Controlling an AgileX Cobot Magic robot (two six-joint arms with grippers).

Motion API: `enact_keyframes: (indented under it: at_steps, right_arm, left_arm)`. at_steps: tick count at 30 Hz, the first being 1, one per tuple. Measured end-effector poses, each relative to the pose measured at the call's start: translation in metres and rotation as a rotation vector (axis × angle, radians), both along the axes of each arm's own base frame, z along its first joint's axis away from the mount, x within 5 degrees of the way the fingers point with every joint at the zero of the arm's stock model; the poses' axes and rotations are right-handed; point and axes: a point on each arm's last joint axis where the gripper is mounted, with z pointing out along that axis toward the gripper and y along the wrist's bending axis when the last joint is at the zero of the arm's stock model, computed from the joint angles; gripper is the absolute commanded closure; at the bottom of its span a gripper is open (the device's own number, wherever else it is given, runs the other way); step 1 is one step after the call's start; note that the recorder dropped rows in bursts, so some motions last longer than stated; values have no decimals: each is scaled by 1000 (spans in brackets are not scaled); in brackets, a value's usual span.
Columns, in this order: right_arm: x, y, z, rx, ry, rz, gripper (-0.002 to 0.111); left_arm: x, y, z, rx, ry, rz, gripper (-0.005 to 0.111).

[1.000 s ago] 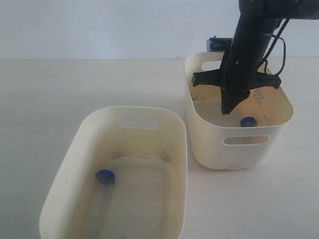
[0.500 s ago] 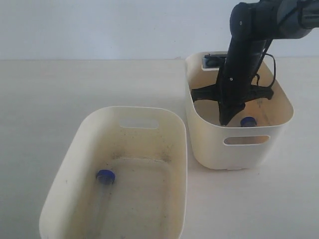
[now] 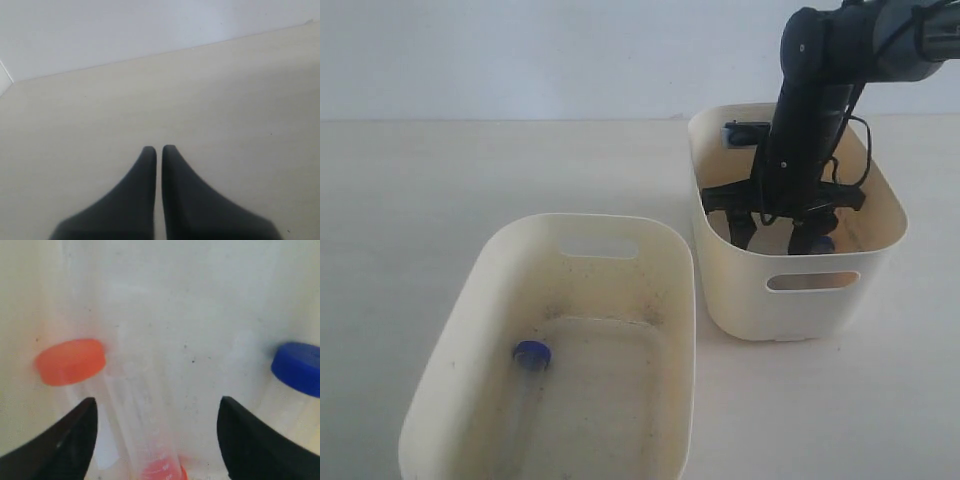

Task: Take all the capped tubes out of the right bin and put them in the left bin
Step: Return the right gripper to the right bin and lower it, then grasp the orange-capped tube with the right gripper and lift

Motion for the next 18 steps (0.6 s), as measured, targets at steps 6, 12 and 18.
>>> enact_keyframes:
  at_steps: [6,12,18]
  right_arm:
    - [-2,0,-9,-1,43,29,42]
    - [0,0,-28,-12,76,46,107]
    - [-3,-1,22,10,-49,49,107]
  left_arm:
    - [0,0,0,0,0,0,102]
    - [0,0,0,0,0,0,102]
    - [0,0,0,0,0,0,102]
